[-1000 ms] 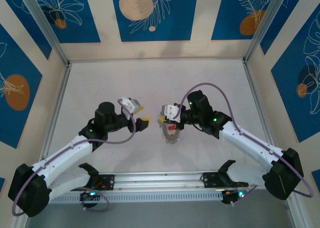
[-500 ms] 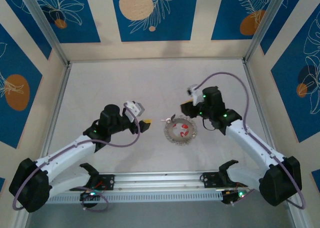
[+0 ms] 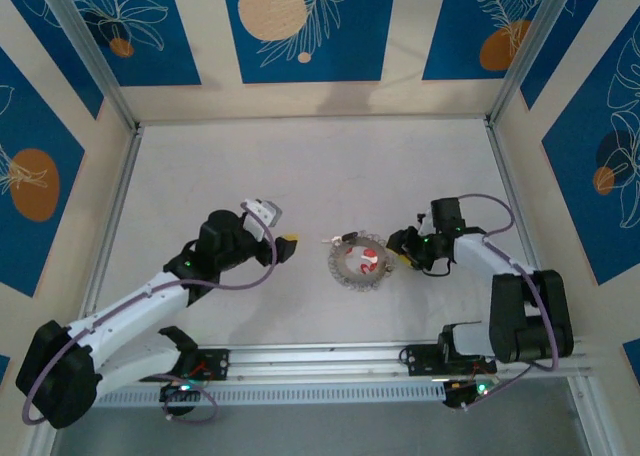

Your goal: Put the keys on the keyring

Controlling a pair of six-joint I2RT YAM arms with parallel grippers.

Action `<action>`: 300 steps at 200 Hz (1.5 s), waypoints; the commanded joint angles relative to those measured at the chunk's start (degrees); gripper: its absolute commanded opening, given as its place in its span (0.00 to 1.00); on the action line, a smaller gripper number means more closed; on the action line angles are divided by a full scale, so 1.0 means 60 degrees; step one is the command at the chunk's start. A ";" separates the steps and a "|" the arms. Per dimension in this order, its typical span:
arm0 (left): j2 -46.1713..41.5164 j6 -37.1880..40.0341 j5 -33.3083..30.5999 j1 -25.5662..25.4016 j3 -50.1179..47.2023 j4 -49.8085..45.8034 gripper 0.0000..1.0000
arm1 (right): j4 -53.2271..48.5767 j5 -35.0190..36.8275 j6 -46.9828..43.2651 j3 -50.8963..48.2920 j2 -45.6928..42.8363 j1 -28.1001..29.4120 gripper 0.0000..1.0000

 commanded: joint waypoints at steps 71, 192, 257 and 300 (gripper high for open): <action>0.2191 -0.3646 0.1945 0.0010 0.1206 -0.0752 0.82 | 0.1445 -0.1689 0.0085 -0.0269 0.0619 0.0876 0.51; 0.1099 -0.2518 0.0573 0.0625 0.1384 -0.3397 0.84 | 0.1075 -0.0075 0.0463 0.0041 -0.0806 0.3298 0.49; 0.1179 -0.2103 0.1056 0.0617 0.0999 -0.2549 0.83 | 0.0601 0.1364 -0.1029 0.0180 0.0466 0.3868 0.35; 0.0716 -0.1818 0.1119 0.0611 0.0676 -0.2592 0.82 | 0.1850 0.0463 -0.0708 0.0262 0.1491 0.4297 0.34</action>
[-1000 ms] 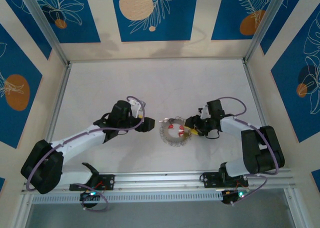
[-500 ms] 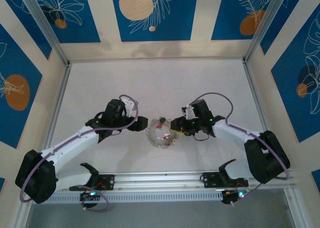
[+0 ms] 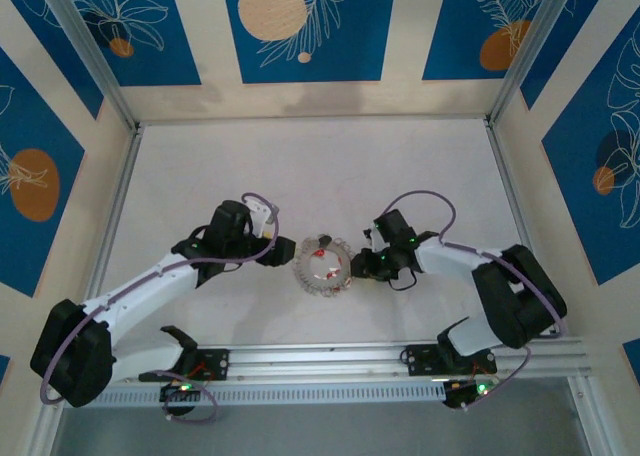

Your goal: Put the keys on the keyring

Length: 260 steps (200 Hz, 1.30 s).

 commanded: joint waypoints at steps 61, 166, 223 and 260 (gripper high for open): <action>-0.0922 0.0354 0.0248 0.0053 -0.0586 0.0281 0.82 | 0.4226 -0.2295 0.1682 0.0023 0.1112 0.1525 0.36; 0.0349 0.1821 0.0139 -0.0926 -0.0525 0.1219 0.85 | 0.1235 -0.0668 0.0354 -0.0189 -0.1167 -0.0050 0.41; 0.2944 0.1399 -0.0339 -0.1749 0.0994 0.0848 0.99 | 0.1081 -0.0995 0.0640 -0.0411 -0.1429 -0.0853 0.44; 0.4374 -0.0068 0.0660 -0.1646 0.2010 0.0528 0.98 | 0.1583 -0.1612 0.1021 -0.0927 -0.1563 -0.1170 0.45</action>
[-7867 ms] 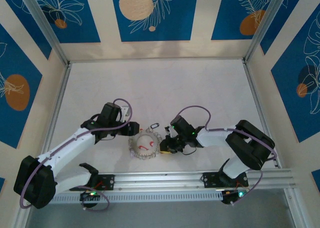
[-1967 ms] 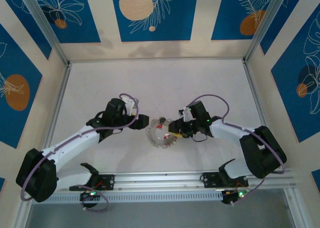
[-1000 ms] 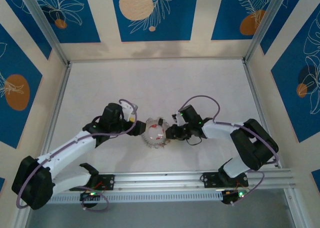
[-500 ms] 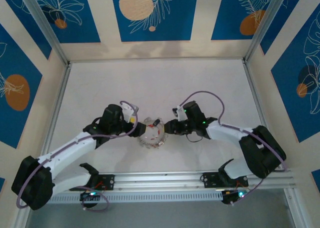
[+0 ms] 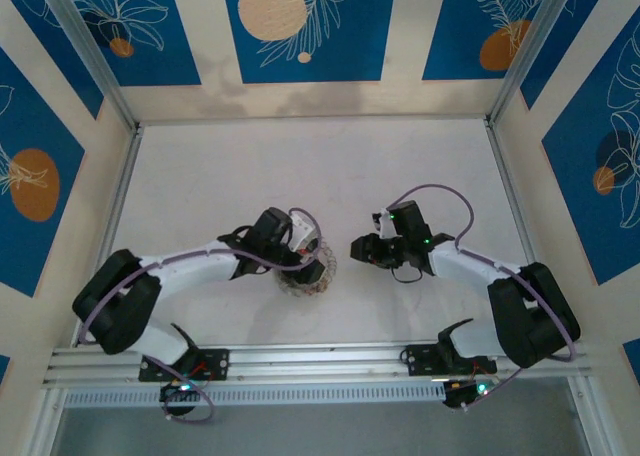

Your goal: Put the keys on the keyring

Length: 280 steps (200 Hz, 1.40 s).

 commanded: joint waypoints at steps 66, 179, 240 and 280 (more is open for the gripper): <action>0.1280 -0.1767 0.1449 0.0406 0.0567 0.0349 0.79 | 0.0669 -0.1005 -0.0714 0.0093 0.0927 0.1059 0.31; -0.2648 -0.2293 0.0354 0.3446 -0.0756 -0.1676 0.67 | 0.2768 0.0062 -1.0570 0.0122 -0.0341 0.2653 0.32; -0.3224 -0.2550 -0.0139 0.3889 -0.1278 -0.1719 0.68 | -0.0460 0.1744 -1.4051 0.1267 0.0760 0.3199 0.46; -0.3335 -0.2372 -0.0467 0.3902 -0.1299 -0.1823 0.68 | 0.0523 0.2709 -1.4045 0.0875 0.1754 0.3498 0.42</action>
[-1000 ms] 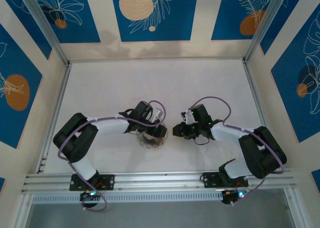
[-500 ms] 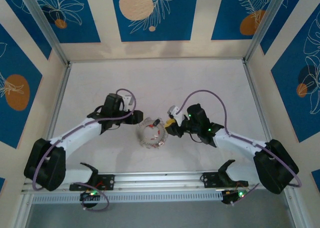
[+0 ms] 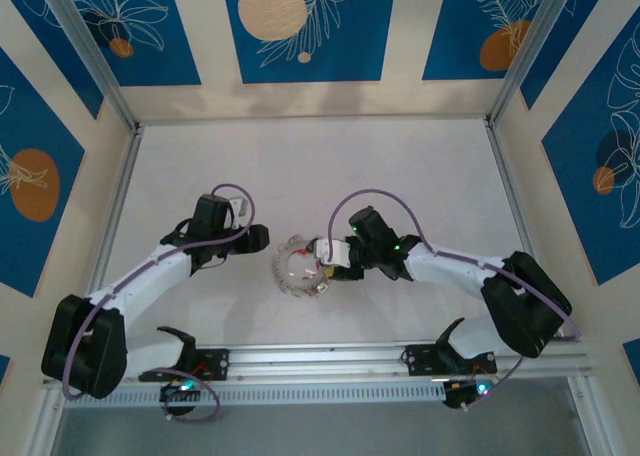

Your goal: Put the keys on the keyring

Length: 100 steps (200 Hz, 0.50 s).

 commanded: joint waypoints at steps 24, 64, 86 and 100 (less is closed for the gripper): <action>-0.0336 0.0066 -0.0285 0.0114 -0.0165 -0.0138 0.68 | 0.0557 0.0980 -0.0360 -0.0135 0.1107 0.0384 0.40; -0.0716 0.0124 -0.0460 0.0097 -0.0301 -0.0265 0.68 | 0.1708 0.1660 -0.0110 -0.0647 0.1318 0.0554 0.34; -0.0902 0.0082 -0.0483 0.0109 -0.0486 -0.0094 0.68 | 0.2120 0.2148 -0.0256 -0.0907 0.1204 0.0646 0.30; -0.0970 0.0069 -0.0489 0.0111 -0.0417 -0.0218 0.68 | 0.2308 0.2310 -0.0330 -0.1055 0.1097 0.0688 0.28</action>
